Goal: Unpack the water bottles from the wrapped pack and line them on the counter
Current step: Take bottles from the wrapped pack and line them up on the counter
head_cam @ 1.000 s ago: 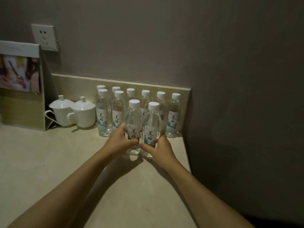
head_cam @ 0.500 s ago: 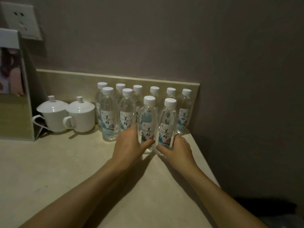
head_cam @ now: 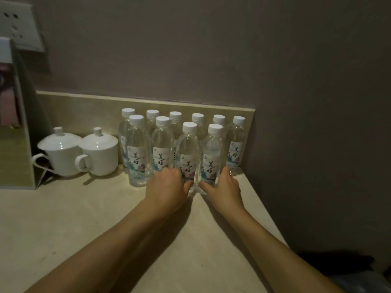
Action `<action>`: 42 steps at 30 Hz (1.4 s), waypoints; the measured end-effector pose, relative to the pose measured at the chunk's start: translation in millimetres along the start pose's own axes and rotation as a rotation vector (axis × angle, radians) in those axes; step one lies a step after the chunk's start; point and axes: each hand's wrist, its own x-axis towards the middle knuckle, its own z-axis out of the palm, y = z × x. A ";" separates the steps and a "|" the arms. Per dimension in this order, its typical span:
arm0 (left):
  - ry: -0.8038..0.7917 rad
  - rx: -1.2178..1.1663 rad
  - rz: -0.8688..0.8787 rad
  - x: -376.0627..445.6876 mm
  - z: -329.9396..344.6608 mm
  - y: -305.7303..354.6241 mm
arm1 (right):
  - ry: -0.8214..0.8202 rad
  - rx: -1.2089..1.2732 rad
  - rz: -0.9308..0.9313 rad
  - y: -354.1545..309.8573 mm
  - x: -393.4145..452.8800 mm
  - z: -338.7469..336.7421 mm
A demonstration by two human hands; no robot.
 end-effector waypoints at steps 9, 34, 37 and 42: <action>-0.017 0.070 -0.052 11.5 3.6 3.9 | 0.018 -0.025 -0.009 -6.4 13.0 9.6; -0.088 0.075 -0.075 23.9 14.6 9.4 | -0.038 -0.069 -0.058 -2.8 29.4 12.8; -0.112 0.061 -0.065 25.6 14.5 8.6 | -0.043 -0.074 -0.075 -1.8 28.3 12.4; -0.134 0.055 -0.058 26.1 13.3 8.0 | -0.039 -0.073 -0.095 -0.9 26.4 11.6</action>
